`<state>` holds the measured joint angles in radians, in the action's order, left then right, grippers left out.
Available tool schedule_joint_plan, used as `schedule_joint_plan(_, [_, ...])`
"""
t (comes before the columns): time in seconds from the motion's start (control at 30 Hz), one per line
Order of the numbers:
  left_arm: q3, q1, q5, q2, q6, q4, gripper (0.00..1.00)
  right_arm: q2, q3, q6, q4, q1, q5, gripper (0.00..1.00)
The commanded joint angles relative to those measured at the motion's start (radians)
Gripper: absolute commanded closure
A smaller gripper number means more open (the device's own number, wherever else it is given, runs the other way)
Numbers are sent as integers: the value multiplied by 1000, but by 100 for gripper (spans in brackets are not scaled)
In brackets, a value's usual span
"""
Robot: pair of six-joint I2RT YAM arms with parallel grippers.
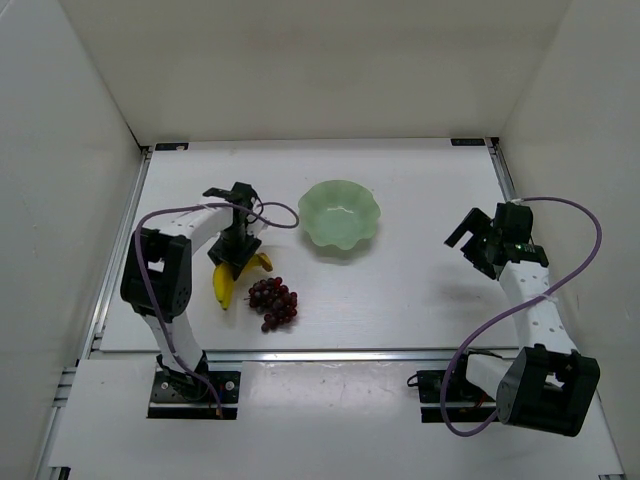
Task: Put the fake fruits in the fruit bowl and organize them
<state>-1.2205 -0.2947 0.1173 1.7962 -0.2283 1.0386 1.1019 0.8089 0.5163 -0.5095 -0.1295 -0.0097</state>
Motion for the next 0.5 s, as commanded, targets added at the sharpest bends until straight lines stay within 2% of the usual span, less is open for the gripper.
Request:
schedule_joint_plan(0.0, [-118, -1, -30, -35, 0, 43, 89, -22, 47, -16, -9, 4, 16, 0])
schedule_joint_plan(0.1, [-254, -11, 68, -35, 0, 52, 89, -22, 47, -16, -9, 4, 16, 0])
schedule_joint_plan(0.23, [-425, -93, 235, -9, -32, -35, 89, -11, 58, -16, -9, 4, 16, 0])
schedule_joint_plan(0.37, [-641, -197, 278, 139, -86, -190, 89, -2, 78, -16, -9, 4, 7, 0])
schedule_joint_plan(0.4, [-763, -211, 269, 181, -95, -190, 89, -2, 87, -16, -21, 4, 7, 0])
schedule_joint_plan(0.47, [-899, -236, 256, 314, -95, -199, 89, -2, 87, -16, -30, 13, 16, 0])
